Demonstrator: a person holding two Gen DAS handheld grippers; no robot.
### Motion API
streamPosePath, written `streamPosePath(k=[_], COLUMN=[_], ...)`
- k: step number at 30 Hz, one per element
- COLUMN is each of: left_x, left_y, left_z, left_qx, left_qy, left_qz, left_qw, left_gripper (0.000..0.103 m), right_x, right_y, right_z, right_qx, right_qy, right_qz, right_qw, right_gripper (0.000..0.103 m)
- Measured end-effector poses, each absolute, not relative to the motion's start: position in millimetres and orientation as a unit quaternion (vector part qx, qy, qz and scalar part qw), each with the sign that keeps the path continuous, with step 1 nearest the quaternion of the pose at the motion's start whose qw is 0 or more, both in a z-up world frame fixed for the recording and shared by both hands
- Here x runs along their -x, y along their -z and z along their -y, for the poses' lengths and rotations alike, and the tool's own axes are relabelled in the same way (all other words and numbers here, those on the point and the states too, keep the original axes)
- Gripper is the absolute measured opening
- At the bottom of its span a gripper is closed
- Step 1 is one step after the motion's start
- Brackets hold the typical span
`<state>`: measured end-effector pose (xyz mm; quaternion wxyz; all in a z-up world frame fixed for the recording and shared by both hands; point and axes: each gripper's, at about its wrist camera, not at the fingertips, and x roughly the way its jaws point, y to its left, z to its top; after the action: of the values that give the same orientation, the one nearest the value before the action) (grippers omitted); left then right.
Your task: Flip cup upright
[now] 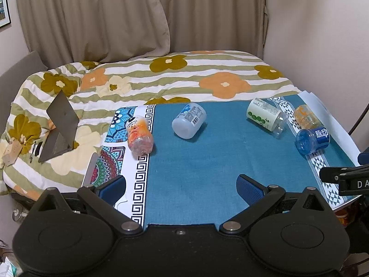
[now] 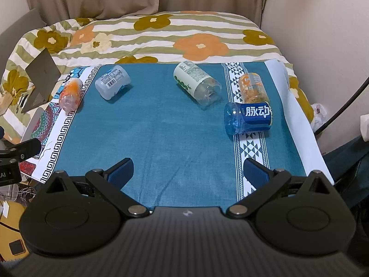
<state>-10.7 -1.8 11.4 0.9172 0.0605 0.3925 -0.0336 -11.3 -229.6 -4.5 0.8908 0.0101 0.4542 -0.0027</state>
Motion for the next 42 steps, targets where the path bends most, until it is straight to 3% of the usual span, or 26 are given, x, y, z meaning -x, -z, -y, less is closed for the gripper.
streamPosePath(k=[42], left_x=[5.4], left_y=[-13.8], left_z=[4.8], left_qx=[-0.059], left_qy=[0.036], left_qz=[-0.393], left_qw=[0.917], left_gripper=[0.103], right_x=[8.9], right_y=[4.8], right_z=[231.0], right_qx=[-0.012], right_qy=[0.002], right_qz=[-0.454], right_qw=[0.891], right_gripper=[0.103])
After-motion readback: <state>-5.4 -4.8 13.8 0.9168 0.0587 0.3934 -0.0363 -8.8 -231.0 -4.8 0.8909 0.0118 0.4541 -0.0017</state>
